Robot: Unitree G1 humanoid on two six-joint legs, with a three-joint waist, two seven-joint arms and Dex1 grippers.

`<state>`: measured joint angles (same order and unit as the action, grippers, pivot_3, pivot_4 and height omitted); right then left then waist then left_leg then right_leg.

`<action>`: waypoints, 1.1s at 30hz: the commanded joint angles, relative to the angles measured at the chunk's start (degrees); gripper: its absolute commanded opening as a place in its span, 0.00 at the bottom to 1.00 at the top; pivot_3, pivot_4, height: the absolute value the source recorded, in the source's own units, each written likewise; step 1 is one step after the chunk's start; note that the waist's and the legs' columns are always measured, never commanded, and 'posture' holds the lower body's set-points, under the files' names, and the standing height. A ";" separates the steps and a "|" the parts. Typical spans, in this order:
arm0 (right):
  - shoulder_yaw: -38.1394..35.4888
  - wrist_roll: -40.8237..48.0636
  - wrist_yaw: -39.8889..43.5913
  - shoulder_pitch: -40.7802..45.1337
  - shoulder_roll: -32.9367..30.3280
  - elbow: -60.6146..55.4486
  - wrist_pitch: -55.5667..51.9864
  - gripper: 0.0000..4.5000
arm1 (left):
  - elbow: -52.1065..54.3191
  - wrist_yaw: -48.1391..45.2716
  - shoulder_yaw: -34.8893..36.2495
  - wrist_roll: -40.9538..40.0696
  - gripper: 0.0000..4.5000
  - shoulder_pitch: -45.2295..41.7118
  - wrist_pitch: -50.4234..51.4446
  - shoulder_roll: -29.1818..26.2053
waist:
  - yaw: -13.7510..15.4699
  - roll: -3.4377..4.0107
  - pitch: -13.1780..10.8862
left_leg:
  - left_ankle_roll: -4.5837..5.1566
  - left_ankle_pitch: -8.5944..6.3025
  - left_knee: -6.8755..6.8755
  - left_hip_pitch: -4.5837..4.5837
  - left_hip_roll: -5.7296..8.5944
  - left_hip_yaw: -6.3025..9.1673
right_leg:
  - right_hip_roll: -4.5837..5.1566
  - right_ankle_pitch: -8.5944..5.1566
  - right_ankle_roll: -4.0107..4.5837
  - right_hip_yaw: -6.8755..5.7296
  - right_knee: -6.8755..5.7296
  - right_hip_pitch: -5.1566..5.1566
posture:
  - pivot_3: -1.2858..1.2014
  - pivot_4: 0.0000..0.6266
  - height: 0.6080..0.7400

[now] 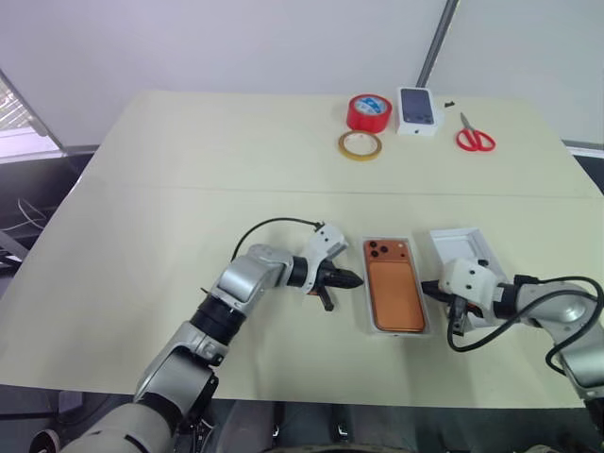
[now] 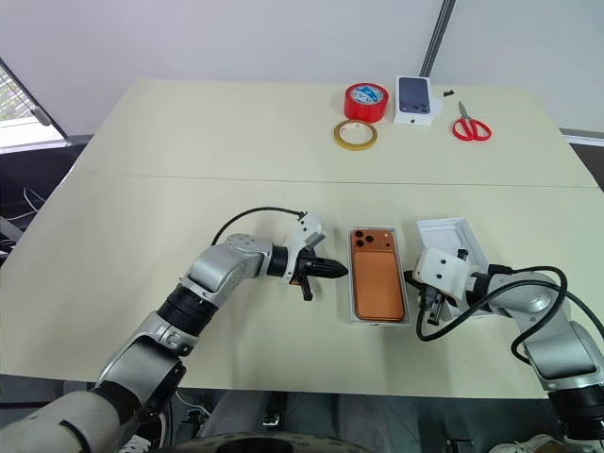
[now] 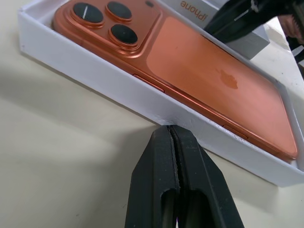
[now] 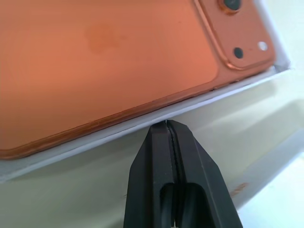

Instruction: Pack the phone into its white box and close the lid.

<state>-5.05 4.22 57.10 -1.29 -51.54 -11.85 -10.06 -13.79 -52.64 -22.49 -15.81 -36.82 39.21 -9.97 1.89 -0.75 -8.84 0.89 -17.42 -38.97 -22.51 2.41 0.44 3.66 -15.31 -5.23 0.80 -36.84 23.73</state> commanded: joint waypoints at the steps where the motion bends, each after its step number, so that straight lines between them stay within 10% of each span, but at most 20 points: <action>1: -5.45 7.00 2.10 0.52 -1.33 -4.22 -4.38 0.12 | 1.14 -0.19 4.60 -0.35 0.00 -0.94 -1.84 -3.00 | -0.19 0.00 0.00 | 0.00 0.00 0.00 0.00 0.00 0.00 | 0.00 0.00 0.00 0.00 0.00 0.00 | 0.52 0.24 1.00; 3: -7.08 7.21 2.37 0.79 -2.44 -3.98 -4.43 0.30 | 2.56 -1.21 6.71 -2.10 0.00 -0.11 -0.02 -4.90 | -0.40 0.00 -0.01 | 0.00 0.00 0.00 0.00 -0.03 0.00 | 0.00 0.00 0.00 0.00 -0.02 0.01 | 0.52 0.24 1.00; 9: -10.04 6.47 0.14 2.23 -4.63 -2.73 -4.92 0.99 | 10.45 -2.36 11.22 -3.92 0.63 4.21 -2.19 -10.10 | -0.89 0.01 -0.01 | -0.01 -0.01 0.01 0.00 -0.03 0.01 | 0.01 0.00 0.00 0.00 -0.02 0.00 | 0.52 0.24 1.00; 13: -10.15 7.06 -6.25 2.49 -2.32 -5.98 -17.50 1.00 | 15.82 -6.60 15.27 -5.77 0.99 8.28 -9.62 -14.69 | -1.27 0.03 -0.01 | -0.02 0.00 0.01 -0.01 -0.07 0.02 | 0.02 0.00 0.01 0.00 -0.03 0.02 | 0.52 0.24 1.00; 23: -13.55 16.08 -16.43 0.46 3.48 -25.11 -53.95 1.00 | 18.32 -14.93 19.79 -5.29 0.99 17.74 -33.87 -21.89 | -1.17 0.23 -0.01 | -0.03 -0.01 0.12 -0.06 -0.11 0.00 | 0.04 -0.01 0.03 0.01 -0.01 0.10 | 0.52 0.24 1.00; 33: -11.44 16.65 -21.88 -1.61 1.08 -29.97 -64.63 1.00 | 17.26 -19.61 18.95 -7.05 0.99 21.04 -39.34 -21.48 | -1.44 0.25 -0.02 | 0.02 -0.03 0.11 -0.14 -0.11 -0.02 | 0.05 -0.01 0.03 0.01 0.07 0.15 | 0.52 0.24 1.00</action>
<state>-16.20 20.59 35.82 -4.57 -49.07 -40.14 -74.37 2.30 -71.78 -3.68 -21.65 -16.10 1.03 -31.56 0.45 -0.50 -8.85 0.91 -17.45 -38.86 -22.65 2.29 0.42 3.71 -15.32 -5.21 0.81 -36.79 23.89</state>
